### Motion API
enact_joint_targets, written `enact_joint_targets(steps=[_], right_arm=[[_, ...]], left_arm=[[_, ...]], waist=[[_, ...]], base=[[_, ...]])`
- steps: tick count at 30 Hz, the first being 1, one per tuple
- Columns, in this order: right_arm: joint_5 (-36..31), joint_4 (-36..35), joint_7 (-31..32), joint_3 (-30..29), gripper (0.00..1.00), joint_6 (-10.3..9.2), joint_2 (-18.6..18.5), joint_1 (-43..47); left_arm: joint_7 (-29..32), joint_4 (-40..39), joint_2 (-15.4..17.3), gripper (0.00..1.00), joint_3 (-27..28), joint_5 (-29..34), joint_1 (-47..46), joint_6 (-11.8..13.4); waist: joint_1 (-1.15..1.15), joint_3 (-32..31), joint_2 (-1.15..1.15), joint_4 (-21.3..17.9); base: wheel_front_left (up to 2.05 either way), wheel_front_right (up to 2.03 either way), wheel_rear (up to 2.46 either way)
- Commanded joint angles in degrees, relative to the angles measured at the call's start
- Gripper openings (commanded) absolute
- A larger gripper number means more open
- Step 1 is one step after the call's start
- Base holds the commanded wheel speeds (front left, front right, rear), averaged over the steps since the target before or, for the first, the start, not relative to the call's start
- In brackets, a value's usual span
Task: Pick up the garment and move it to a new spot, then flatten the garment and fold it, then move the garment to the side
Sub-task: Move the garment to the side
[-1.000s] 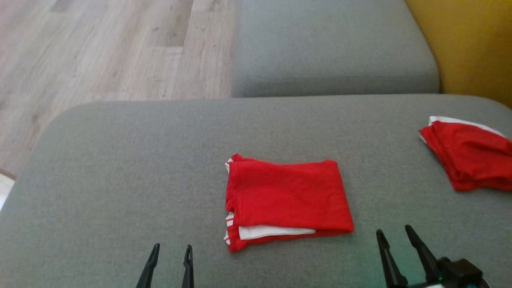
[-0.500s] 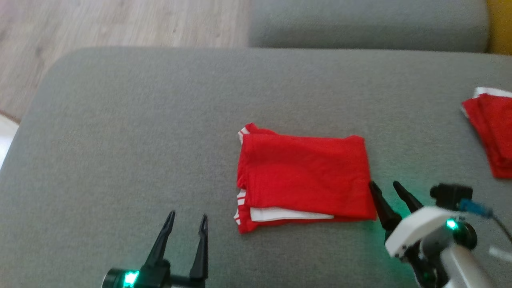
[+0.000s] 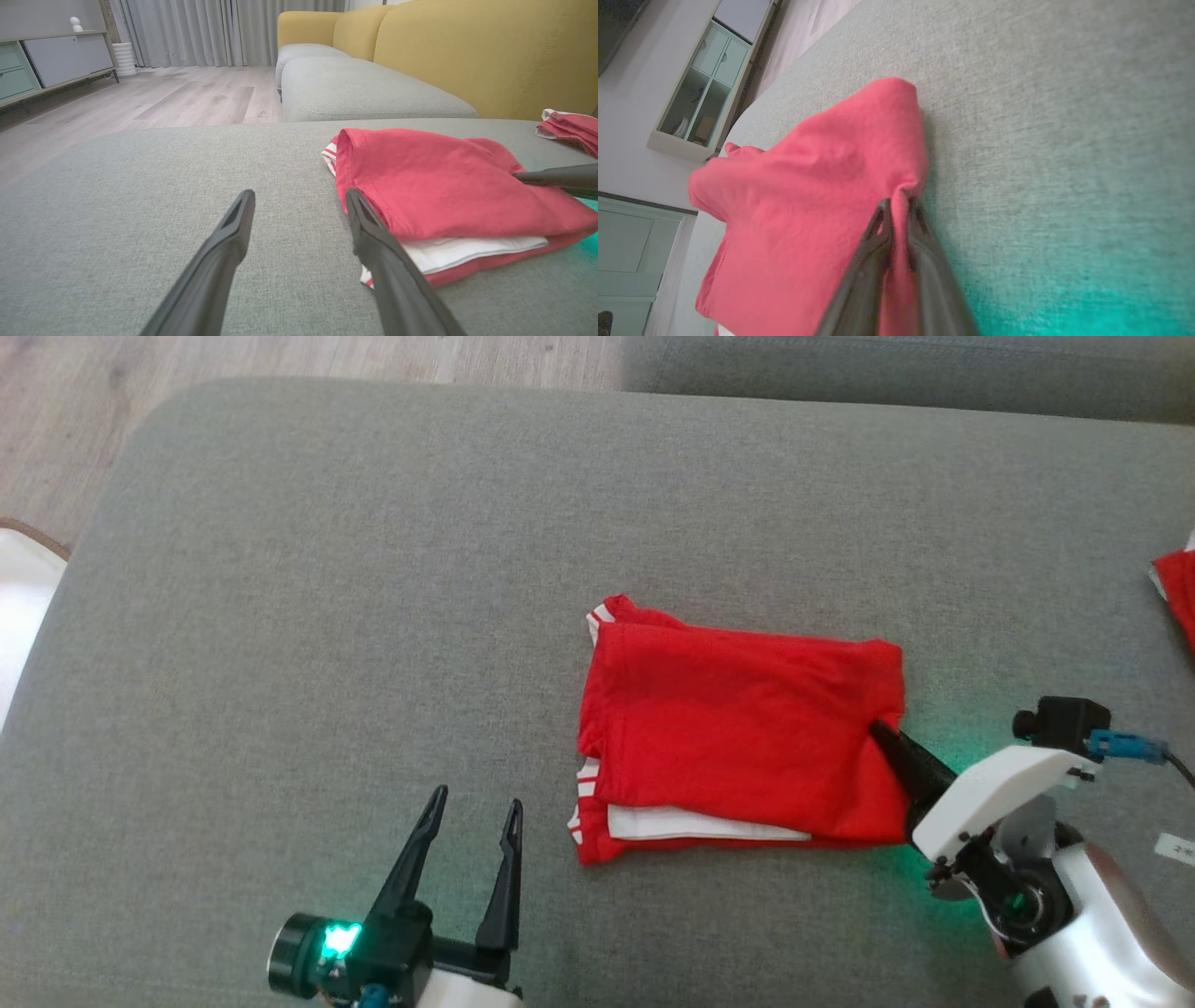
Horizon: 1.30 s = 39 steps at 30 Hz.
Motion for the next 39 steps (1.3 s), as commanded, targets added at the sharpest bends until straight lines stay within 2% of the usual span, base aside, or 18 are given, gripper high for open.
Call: enact_joint_targets(steps=[1, 4, 7, 15, 20, 24, 30, 31, 32, 33, 38, 39], right_arm=[[0.88, -1.28, 0.09, 1.54, 0.00, -0.04, -1.42, -1.42], [2.54, -2.66, -0.52, 2.22, 0.00, -0.04, -3.11, -1.51], [1.89, -4.41, -1.78, 2.57, 0.00, -0.04, -6.32, -2.21], [-1.23, -9.25, 0.15, -0.75, 0.00, -0.04, -18.18, -8.99], [-3.74, -12.00, 3.56, -5.51, 0.00, -0.04, -26.45, -13.17], [-5.61, -14.19, 6.13, -11.48, 0.00, -0.04, -32.10, -14.46], [-10.67, -16.18, 10.50, -20.43, 0.00, -0.04, -36.38, -14.74], [-12.24, -16.29, 10.75, -21.98, 0.06, -0.04, -36.45, -14.66], [-13.92, -16.47, 10.97, -23.32, 0.82, -0.04, -36.23, -14.59], [-15.80, -16.76, 10.98, -24.62, 1.00, -0.04, -35.67, -14.63], [-22.54, -20.53, 11.25, -24.39, 1.00, -0.04, -29.47, -12.69], [-22.54, -20.53, 11.25, -24.39, 1.00, -0.04, -29.47, -12.69]], left_arm=[[-0.29, -1.33, -0.44, 1.00, 1.27, -0.09, -1.86, 0.22], [-0.29, -1.28, -0.48, 1.00, 1.37, -0.17, -1.93, 0.55], [-0.29, -1.52, -0.50, 1.00, 1.65, -0.31, -2.00, 0.85], [-0.29, -4.90, -0.58, 1.00, 2.19, -0.95, -4.56, 0.39], [-0.29, -5.40, -0.61, 1.00, 2.26, -1.62, -7.38, -0.96], [-0.29, -5.46, -0.62, 1.00, 2.87, -2.07, -9.53, -1.83], [-0.29, -6.12, -0.63, 1.00, 3.87, -2.55, -12.14, -2.94], [-0.29, -6.18, -0.63, 1.00, 3.95, -2.64, -12.47, -3.07], [-0.29, -6.19, -0.63, 1.00, 3.99, -2.73, -12.73, -3.19], [-0.29, -6.17, -0.63, 1.00, 4.02, -2.86, -12.94, -3.34], [-0.29, -5.55, -0.64, 1.00, 3.95, -3.84, -13.06, -3.64], [-0.29, -5.55, -0.64, 1.00, 3.95, -3.84, -13.06, -3.64]], waist=[[-0.01, 0.23, 0.00, 0.10], [-0.01, 0.66, 0.00, -0.17], [-0.01, 1.41, 0.00, -1.23], [-0.01, 6.35, 0.00, -5.85], [-0.01, 10.63, 0.00, -7.91], [-0.01, 13.47, 0.00, -8.82], [-0.01, 16.21, 0.00, -9.25], [-0.01, 16.40, 0.00, -9.23], [-0.01, 16.49, 0.00, -9.21], [-0.01, 16.49, 0.00, -9.18], [-0.01, 13.71, 0.00, -8.36], [-0.01, 13.71, 0.00, -8.36]], base=[[0.00, 0.00, 0.00], [0.00, 0.00, 0.00], [0.00, 0.00, 0.00], [0.00, 0.00, 0.00], [0.00, 0.00, 0.00], [0.00, 0.00, 0.00], [0.00, 0.00, 0.00], [0.00, 0.00, 0.00], [0.00, 0.00, 0.00], [0.00, 0.00, 0.00], [0.00, 0.00, 0.00], [0.00, 0.00, 0.00]])
